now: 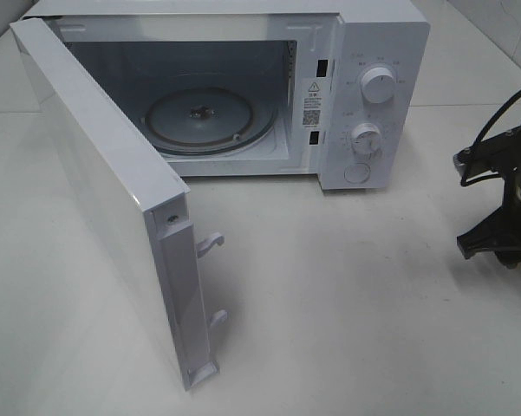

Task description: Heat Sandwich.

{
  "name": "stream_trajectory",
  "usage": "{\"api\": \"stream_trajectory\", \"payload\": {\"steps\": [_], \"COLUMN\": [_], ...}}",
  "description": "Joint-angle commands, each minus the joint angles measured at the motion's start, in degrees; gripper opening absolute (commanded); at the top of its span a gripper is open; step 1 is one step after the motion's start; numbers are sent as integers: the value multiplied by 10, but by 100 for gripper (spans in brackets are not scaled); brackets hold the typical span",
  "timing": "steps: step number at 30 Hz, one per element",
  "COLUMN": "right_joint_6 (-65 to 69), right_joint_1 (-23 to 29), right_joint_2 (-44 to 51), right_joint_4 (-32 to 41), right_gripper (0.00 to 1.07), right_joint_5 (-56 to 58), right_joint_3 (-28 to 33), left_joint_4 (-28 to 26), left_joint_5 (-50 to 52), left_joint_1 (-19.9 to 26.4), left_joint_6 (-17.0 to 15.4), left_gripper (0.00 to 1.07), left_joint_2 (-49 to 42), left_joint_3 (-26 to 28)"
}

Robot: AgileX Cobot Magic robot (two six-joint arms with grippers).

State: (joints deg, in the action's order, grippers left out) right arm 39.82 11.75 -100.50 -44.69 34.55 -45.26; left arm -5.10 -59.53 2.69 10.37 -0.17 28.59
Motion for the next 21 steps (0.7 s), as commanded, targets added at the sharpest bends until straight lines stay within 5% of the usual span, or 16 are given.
{"api": "stream_trajectory", "payload": {"steps": [1,13,21], "right_joint_6": [-60,-256,-309], "right_joint_1": [-3,-2,-2], "right_joint_2": [38,212,327], "right_joint_4": [58,269,334], "right_gripper": [70,76,77], "right_joint_5": [23,69,109], "right_joint_3": [-2,-2,-2], "left_joint_4": [-1,-1,-1], "left_joint_5": [3,3,3], "left_joint_1": [-6,-6,-6], "left_joint_6": [-3,-3,-3], "left_gripper": [103,103,103], "left_joint_2": [-13,-13,-13], "left_joint_3": [-1,-1,-1]}}
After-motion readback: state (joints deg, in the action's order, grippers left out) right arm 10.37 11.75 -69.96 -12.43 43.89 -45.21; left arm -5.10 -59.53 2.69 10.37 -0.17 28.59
